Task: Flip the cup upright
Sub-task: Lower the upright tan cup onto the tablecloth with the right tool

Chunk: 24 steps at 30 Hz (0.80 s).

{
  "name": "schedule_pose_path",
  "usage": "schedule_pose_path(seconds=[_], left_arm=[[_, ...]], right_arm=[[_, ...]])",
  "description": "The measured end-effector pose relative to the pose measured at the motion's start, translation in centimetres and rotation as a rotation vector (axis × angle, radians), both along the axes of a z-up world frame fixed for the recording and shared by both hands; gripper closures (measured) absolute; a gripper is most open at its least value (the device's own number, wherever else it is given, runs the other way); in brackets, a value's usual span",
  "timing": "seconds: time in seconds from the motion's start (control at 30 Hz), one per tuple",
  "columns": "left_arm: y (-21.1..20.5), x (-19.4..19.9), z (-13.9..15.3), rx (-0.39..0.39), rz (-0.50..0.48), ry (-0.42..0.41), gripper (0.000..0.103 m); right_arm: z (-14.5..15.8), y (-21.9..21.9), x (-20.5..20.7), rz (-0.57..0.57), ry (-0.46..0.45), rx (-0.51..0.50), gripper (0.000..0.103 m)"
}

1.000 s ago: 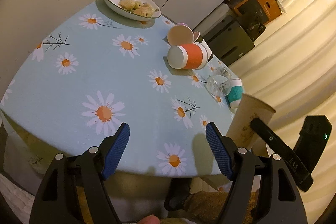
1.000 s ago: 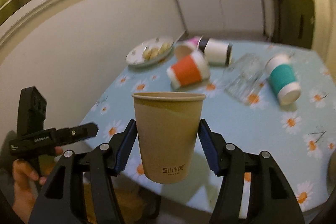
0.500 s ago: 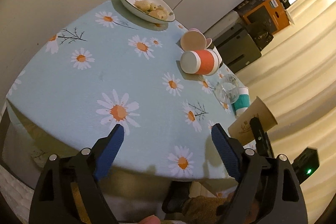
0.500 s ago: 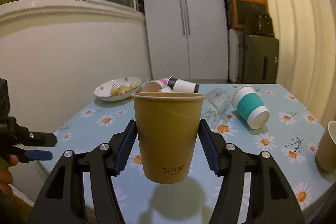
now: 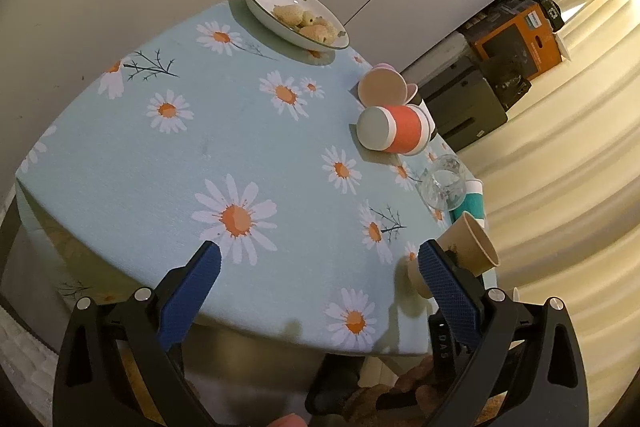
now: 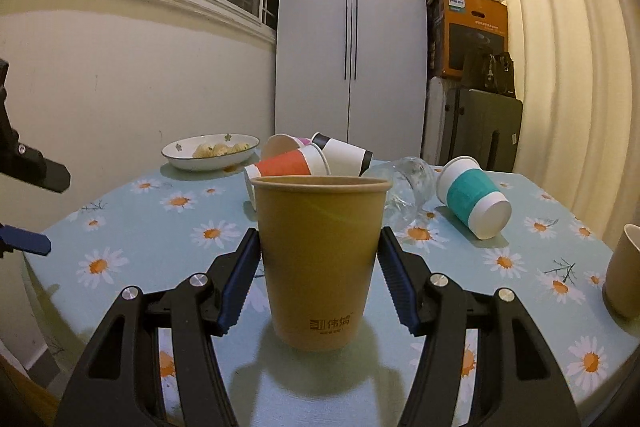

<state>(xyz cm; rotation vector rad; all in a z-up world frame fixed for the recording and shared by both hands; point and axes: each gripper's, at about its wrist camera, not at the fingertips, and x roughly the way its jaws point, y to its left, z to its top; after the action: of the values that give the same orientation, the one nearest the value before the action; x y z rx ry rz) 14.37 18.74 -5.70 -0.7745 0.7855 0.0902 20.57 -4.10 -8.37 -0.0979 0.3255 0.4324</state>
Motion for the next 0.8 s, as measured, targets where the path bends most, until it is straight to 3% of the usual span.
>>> schedule_pose_path(seconds=[0.47, 0.57, 0.7, 0.8], left_arm=[[-0.6, 0.2, -0.4, -0.007, -0.019, 0.005, 0.007], [-0.7, 0.2, -0.6, -0.006, -0.024, 0.017, 0.007], [-0.5, 0.2, -0.6, -0.008, -0.017, 0.018, 0.007], [-0.5, 0.3, -0.7, -0.008, -0.016, 0.021, 0.007]], right_arm=[[-0.9, -0.6, -1.6, -0.011, 0.056, -0.009, 0.042], [-1.0, -0.8, -1.4, -0.026, 0.075, -0.003, 0.022], [-0.5, -1.0, -1.4, -0.026, 0.09, 0.005, 0.012], [0.2, -1.3, -1.5, -0.011, 0.097, 0.011, 0.012]])
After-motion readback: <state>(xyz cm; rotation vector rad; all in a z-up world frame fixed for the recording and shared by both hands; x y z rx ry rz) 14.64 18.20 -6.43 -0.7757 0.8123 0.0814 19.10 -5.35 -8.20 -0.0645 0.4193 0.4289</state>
